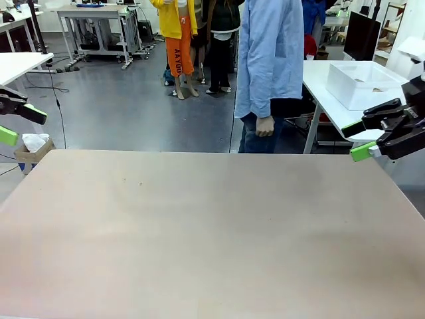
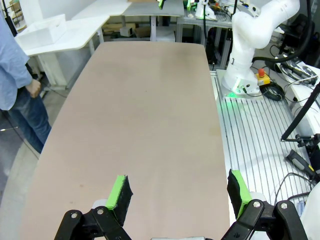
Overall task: Stack the cups and store them in the basket.
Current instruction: Place the stack of Reusable plastic cups into the Pantry Basket.
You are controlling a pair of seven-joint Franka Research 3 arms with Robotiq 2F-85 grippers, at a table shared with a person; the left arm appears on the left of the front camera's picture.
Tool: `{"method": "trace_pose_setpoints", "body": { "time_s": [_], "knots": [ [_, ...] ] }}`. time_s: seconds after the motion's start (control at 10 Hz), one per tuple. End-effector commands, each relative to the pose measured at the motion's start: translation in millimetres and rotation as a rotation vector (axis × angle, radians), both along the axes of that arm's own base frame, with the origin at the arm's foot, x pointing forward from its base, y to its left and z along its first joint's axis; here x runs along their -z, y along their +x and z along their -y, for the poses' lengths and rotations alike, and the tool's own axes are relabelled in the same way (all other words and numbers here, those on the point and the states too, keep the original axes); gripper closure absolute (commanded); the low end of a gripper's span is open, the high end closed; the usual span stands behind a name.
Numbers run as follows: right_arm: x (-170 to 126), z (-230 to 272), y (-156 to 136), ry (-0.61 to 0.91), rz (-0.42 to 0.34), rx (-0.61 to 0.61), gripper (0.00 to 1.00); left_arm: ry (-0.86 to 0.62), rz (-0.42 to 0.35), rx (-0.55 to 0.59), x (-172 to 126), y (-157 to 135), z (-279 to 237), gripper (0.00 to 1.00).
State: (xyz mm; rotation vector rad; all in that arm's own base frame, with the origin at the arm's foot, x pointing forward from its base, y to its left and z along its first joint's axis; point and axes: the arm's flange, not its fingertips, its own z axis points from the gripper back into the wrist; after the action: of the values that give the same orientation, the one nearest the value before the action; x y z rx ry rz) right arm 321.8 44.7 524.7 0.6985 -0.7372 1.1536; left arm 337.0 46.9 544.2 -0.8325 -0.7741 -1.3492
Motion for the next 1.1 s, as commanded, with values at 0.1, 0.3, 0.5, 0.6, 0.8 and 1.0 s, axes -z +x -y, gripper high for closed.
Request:
{"method": "trace_pose_setpoints", "body": {
  "time_s": [0.1, 0.3, 0.5, 0.6, 0.8, 1.0],
  "knots": [
    [-0.5, 0.8, 2.7, 0.018, 0.019, -0.012, 0.00, -0.014, 0.003, 0.002, -3.2, -0.6, 0.4, 0.00],
    [-0.5, 0.8, 2.7, 0.018, 0.019, -0.012, 0.00, -0.014, 0.003, 0.002, -3.2, -0.6, 0.4, 0.00],
    [-0.5, 0.8, 2.7, 0.018, 0.019, -0.012, 0.00, -0.014, 0.003, 0.002, -3.2, -0.6, 0.4, 0.00],
    [-0.5, 0.8, 2.7, 0.018, 0.019, -0.012, 0.00, -0.014, 0.003, 0.002, -3.2, -0.6, 0.4, 0.00],
    [-0.5, 0.8, 2.7, 0.018, 0.019, -0.012, 0.00, -0.014, 0.003, 0.002, -3.2, -0.6, 0.4, 0.00],
    [-0.5, 0.8, 2.7, 0.018, 0.019, -0.012, 0.00, -0.014, 0.003, 0.002, -3.2, -0.6, 0.4, 0.00]
  ]
}}
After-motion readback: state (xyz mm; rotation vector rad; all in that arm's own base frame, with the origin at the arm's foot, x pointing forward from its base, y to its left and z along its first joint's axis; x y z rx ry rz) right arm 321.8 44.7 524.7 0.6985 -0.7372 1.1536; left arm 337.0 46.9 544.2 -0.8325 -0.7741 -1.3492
